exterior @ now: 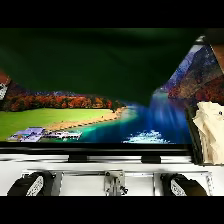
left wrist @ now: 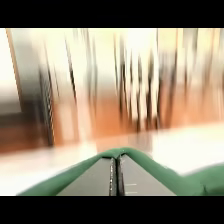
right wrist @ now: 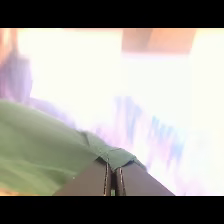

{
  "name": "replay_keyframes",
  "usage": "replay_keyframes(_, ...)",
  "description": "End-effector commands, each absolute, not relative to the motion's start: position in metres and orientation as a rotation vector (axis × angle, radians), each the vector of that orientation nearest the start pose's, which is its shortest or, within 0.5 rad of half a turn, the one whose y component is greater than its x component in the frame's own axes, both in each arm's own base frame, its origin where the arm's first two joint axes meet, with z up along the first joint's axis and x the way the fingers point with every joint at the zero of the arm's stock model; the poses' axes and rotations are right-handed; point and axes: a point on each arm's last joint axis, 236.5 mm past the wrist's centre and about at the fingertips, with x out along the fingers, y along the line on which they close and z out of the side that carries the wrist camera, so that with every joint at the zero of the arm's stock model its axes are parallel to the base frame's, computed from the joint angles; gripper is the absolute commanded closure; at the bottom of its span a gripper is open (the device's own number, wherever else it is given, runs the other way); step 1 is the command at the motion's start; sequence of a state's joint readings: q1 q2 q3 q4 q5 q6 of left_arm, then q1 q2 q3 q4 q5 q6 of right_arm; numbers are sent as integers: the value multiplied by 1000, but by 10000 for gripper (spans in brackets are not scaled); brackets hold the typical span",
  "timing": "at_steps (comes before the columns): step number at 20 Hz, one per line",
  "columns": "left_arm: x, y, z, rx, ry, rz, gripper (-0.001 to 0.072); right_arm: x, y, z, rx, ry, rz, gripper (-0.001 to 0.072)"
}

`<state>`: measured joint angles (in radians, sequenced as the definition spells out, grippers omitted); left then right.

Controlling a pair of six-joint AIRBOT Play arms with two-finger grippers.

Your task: Fold the shirts.

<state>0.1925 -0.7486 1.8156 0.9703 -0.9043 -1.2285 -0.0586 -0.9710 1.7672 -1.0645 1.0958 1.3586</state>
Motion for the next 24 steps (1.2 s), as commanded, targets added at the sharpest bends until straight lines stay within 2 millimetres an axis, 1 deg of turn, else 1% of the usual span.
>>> replay_keyframes(1,94,-77,654,67,-648,-254,677,240,69,531,31,-110,305,650)
replay_keyframes(2,83,-80,653,78,-653,-252,677,222,71,535,21,-129,308,651)
replay_keyframes(3,80,-80,648,94,-637,-243,677,208,72,538,18,-141,307,650)
replay_keyframes(4,85,-80,639,113,-596,-234,677,201,69,539,18,-147,293,650)
replay_keyframes(6,107,-69,621,140,-508,-190,677,206,58,531,18,-112,242,650)
replay_keyframes(7,122,-60,611,149,-465,-157,677,216,53,519,26,-61,225,651)
replay_keyframes(8,141,-48,599,159,-416,-115,677,229,50,501,28,19,210,651)
replay_keyframes(9,161,-37,585,166,-363,-81,677,244,48,477,24,117,205,650)
replay_keyframes(10,185,-25,564,170,-292,-49,677,261,45,447,17,243,203,650)
replay_keyframes(12,235,-10,510,150,-136,-35,677,294,43,380,11,517,217,651)
replay_keyframes(13,261,-6,475,129,-46,-42,677,310,45,348,25,635,235,650)
replay_keyframes(15,305,3,403,89,123,-49,677,350,45,277,58,842,245,650)
replay_keyframes(16,323,8,371,71,185,-46,678,370,41,244,73,916,235,650)
replay_keyframes(17,343,15,340,50,231,-37,678,391,38,211,91,974,220,650)
replay_keyframes(19,381,28,288,13,291,-10,678,441,36,148,169,1033,183,650)
replay_keyframes(20,399,33,265,-12,315,-2,678,464,39,125,234,1038,170,650)
replay_keyframes(21,419,38,242,-40,342,4,677,489,46,106,319,1022,167,650)
replay_keyframes(23,453,42,204,-112,392,8,677,529,60,81,489,967,170,650)
replay_keyframes(24,466,42,184,-164,420,6,677,545,66,71,578,945,165,650)
